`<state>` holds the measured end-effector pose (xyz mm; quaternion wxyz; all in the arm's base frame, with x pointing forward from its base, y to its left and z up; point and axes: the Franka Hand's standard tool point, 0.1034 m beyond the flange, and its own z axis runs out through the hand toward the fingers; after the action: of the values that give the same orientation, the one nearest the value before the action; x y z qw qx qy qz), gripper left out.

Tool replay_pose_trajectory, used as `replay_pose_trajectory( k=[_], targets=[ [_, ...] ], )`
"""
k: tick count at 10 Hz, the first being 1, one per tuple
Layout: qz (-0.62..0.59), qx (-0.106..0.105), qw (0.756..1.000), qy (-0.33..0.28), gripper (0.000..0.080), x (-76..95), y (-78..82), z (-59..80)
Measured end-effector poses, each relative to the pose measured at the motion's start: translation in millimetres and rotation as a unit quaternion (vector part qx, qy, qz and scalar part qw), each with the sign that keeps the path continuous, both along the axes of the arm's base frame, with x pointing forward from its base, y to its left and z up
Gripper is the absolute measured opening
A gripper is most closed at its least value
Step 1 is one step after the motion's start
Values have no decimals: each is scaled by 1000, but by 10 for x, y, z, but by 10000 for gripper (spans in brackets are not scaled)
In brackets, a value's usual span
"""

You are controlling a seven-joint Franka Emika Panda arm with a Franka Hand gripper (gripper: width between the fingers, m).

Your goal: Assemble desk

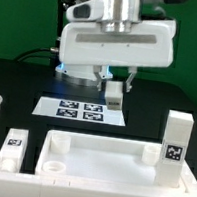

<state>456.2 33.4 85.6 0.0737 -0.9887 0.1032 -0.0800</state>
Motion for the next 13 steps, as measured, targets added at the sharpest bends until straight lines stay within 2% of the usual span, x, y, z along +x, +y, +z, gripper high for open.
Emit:
replay_pose_trajectory(
  k=[1, 2, 3, 7, 9, 10, 11, 12, 13],
  targets=[
    [2, 6, 1000, 17, 285, -20, 5, -92],
    [2, -2, 1000, 18, 285, -55, -49, -215],
    [-6, -18, 1000, 9, 285, -77, -95, -322],
    [-7, -22, 1000, 8, 285, -87, -115, -359],
    [-14, -29, 999, 18, 285, -146, -142, -599],
    [-15, -29, 999, 15, 336, -128, -141, -569],
    [-15, -29, 999, 14, 476, -128, -145, -564],
    [-17, -23, 999, 23, 476, -147, -123, -578],
    [-14, -7, 999, 42, 615, -157, -85, -573]
  ],
)
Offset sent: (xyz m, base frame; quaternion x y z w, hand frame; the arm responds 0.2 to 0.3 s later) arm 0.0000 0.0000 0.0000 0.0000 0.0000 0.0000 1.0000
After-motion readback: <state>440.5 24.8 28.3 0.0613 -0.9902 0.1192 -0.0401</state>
